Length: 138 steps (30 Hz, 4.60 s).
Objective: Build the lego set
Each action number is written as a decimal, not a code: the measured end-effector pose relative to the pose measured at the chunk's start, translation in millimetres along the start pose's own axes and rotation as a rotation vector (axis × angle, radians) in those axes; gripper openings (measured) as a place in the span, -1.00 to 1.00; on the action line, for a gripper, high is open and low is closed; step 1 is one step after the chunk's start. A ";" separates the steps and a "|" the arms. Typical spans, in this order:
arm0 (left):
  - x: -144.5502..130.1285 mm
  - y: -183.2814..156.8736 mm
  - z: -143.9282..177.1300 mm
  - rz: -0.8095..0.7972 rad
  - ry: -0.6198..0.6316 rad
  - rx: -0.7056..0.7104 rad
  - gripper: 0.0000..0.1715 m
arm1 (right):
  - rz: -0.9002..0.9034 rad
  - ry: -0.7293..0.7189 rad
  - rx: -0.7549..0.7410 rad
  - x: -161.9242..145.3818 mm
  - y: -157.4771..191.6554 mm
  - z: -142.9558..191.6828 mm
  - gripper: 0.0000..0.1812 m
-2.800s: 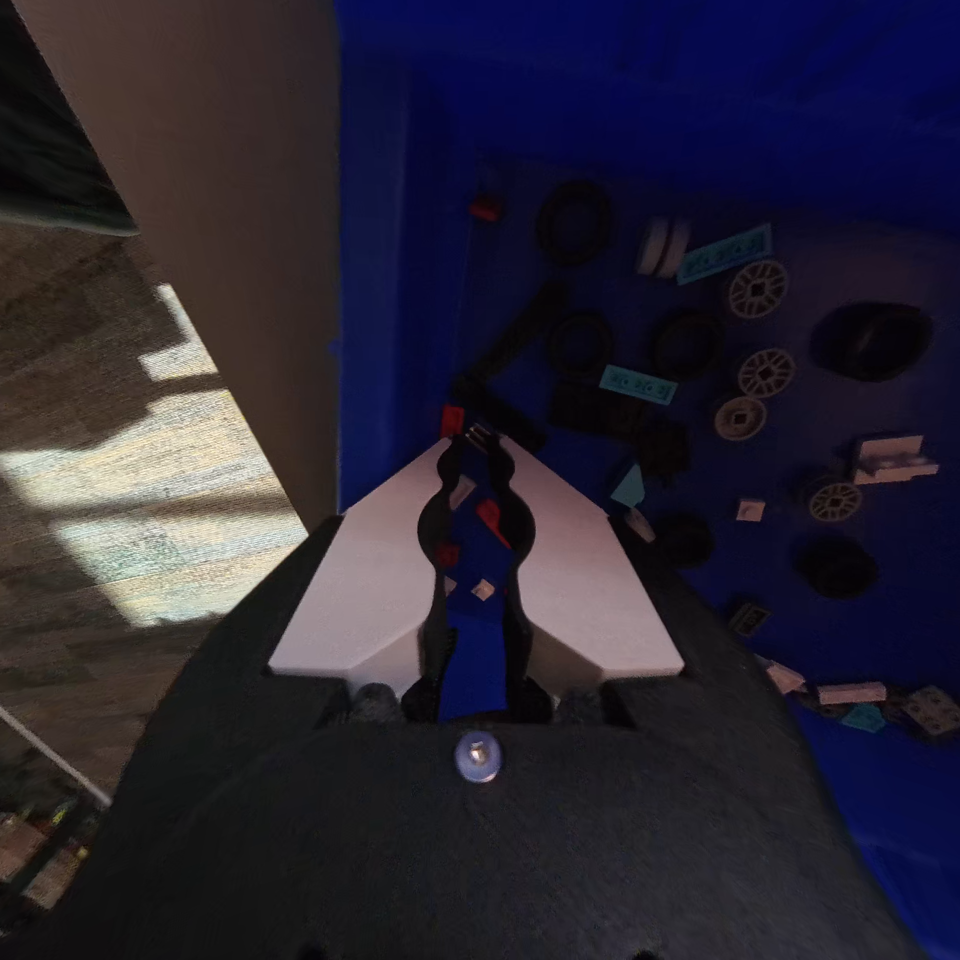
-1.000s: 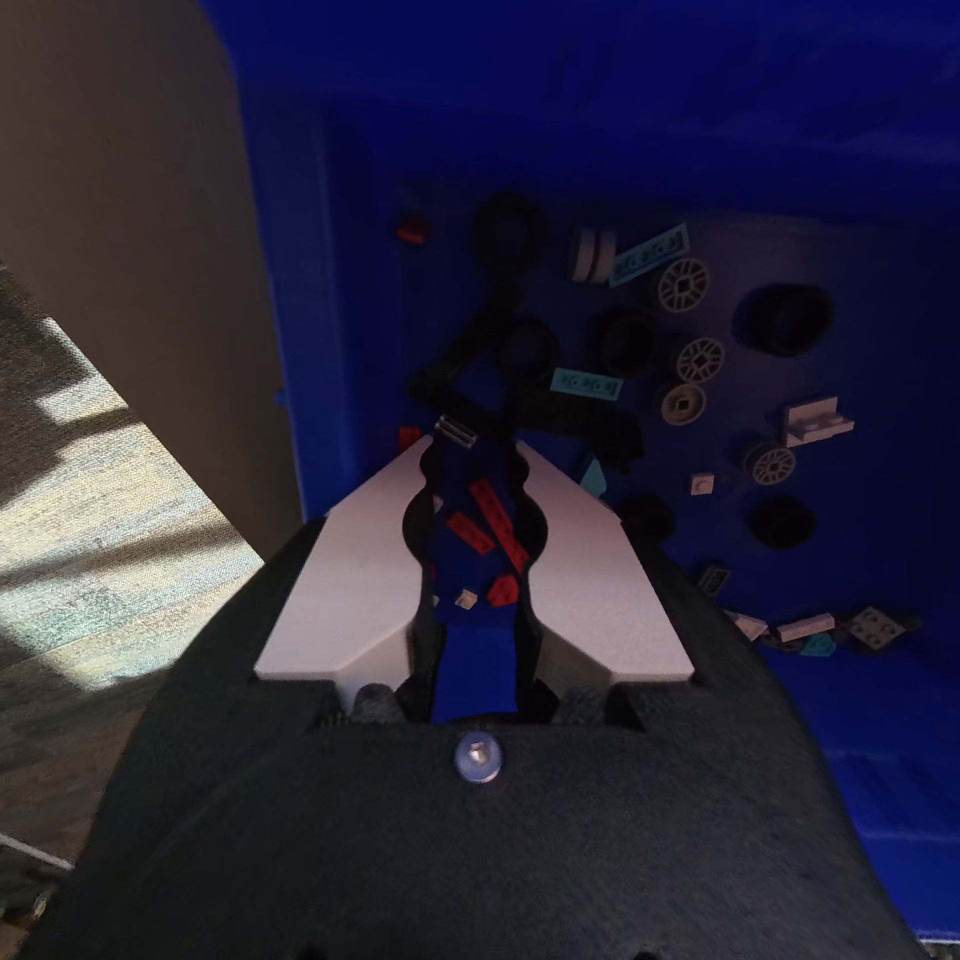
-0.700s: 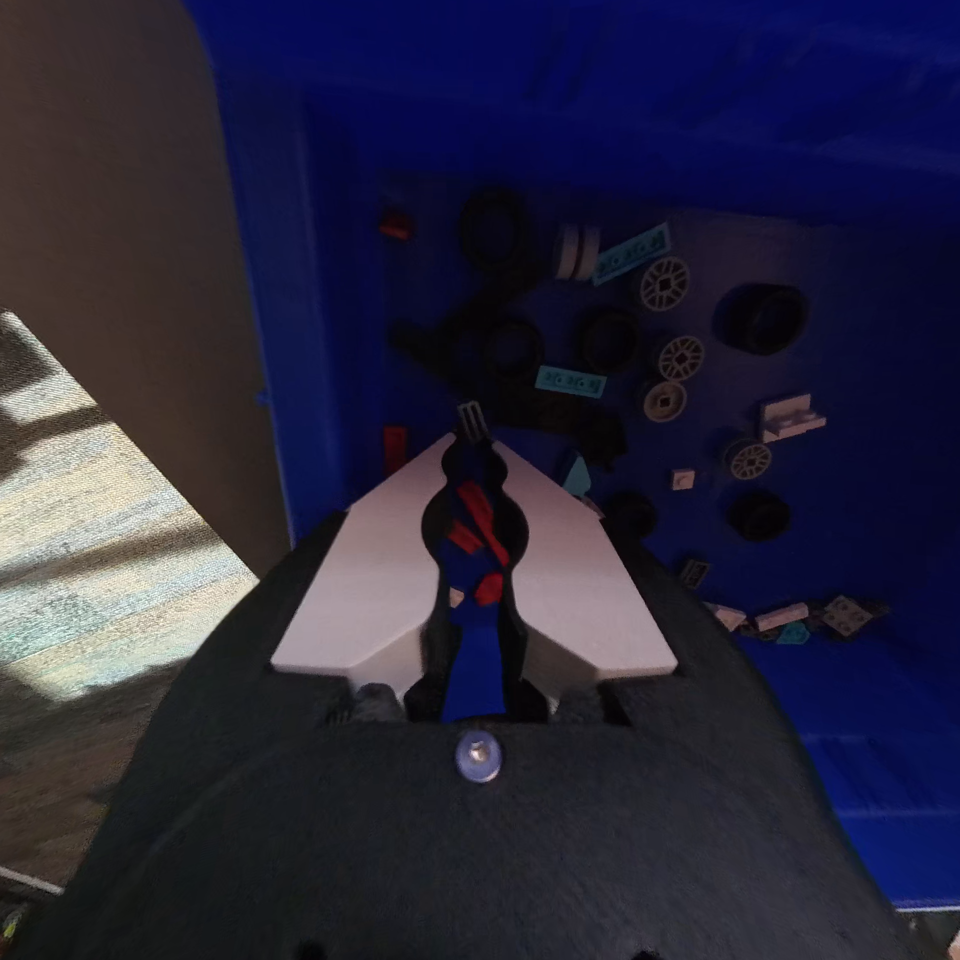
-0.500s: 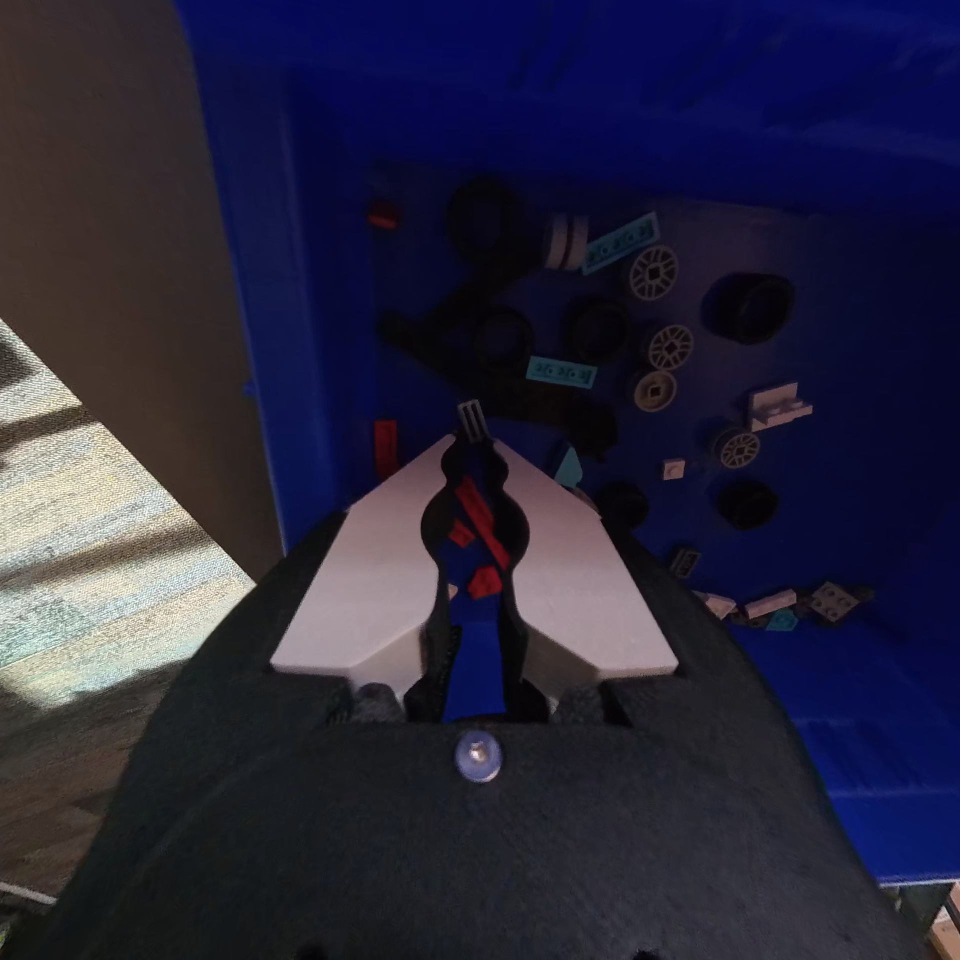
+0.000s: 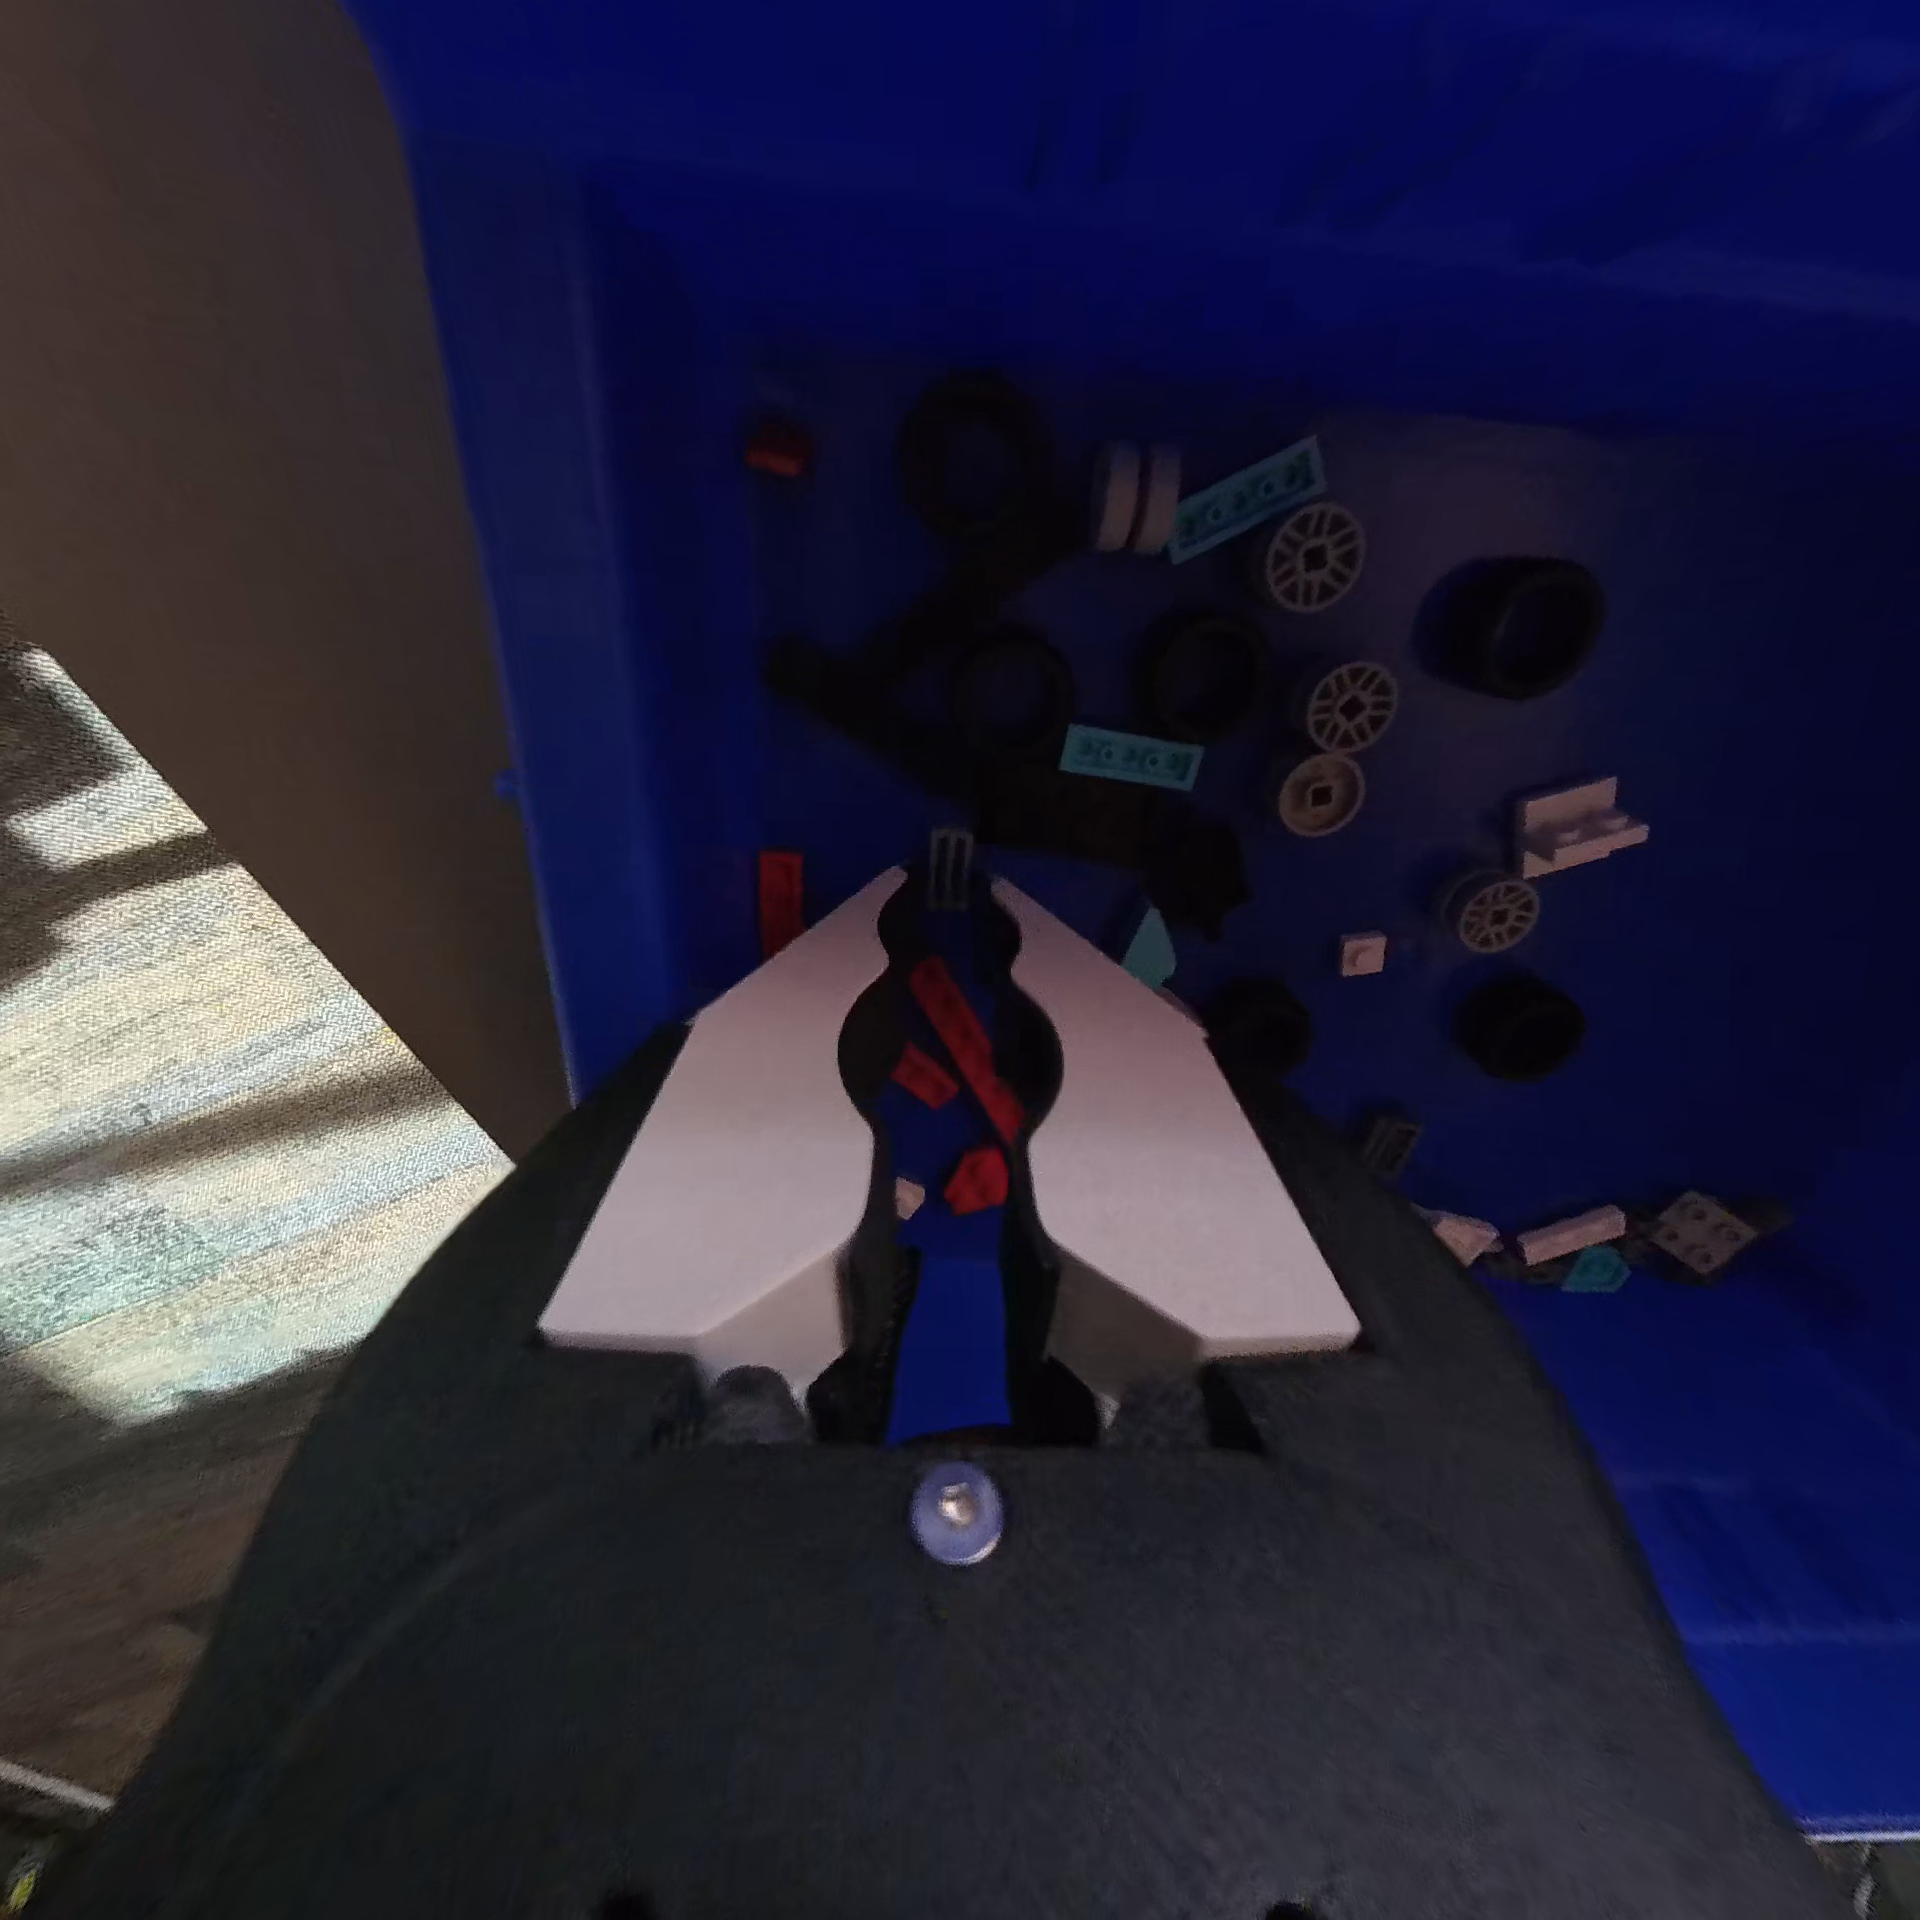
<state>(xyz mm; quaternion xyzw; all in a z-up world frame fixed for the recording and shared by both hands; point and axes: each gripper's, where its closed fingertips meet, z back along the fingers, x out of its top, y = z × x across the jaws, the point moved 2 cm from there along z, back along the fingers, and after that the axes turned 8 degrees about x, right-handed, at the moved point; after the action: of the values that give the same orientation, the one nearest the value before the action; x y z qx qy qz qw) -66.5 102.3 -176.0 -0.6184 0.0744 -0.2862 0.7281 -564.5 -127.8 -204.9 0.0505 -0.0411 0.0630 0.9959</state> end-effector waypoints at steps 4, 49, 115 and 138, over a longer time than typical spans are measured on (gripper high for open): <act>2.4 0.6 6.5 0.006 -0.006 -0.011 -0.89 | -0.029 -0.008 -0.044 2.1 1.5 12.1 -0.88; 74.1 23.4 157.1 0.171 -0.402 -0.294 -0.90 | -0.199 -0.938 0.398 619.4 192.9 -41.4 -0.90; 86.4 32.6 134.7 0.174 -0.471 -0.172 -0.90 | -0.098 -0.845 0.339 654.3 191.2 -5.9 -0.90; 86.5 32.5 135.6 0.175 -0.475 -0.177 -0.90 | -0.081 -0.799 0.262 655.3 195.9 -7.8 -0.89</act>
<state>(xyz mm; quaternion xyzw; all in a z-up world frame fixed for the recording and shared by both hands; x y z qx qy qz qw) 78.1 176.9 -155.0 -0.7205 -0.0207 -0.0611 0.6904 58.6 145.8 -136.2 0.1985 -0.4135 0.0037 0.8886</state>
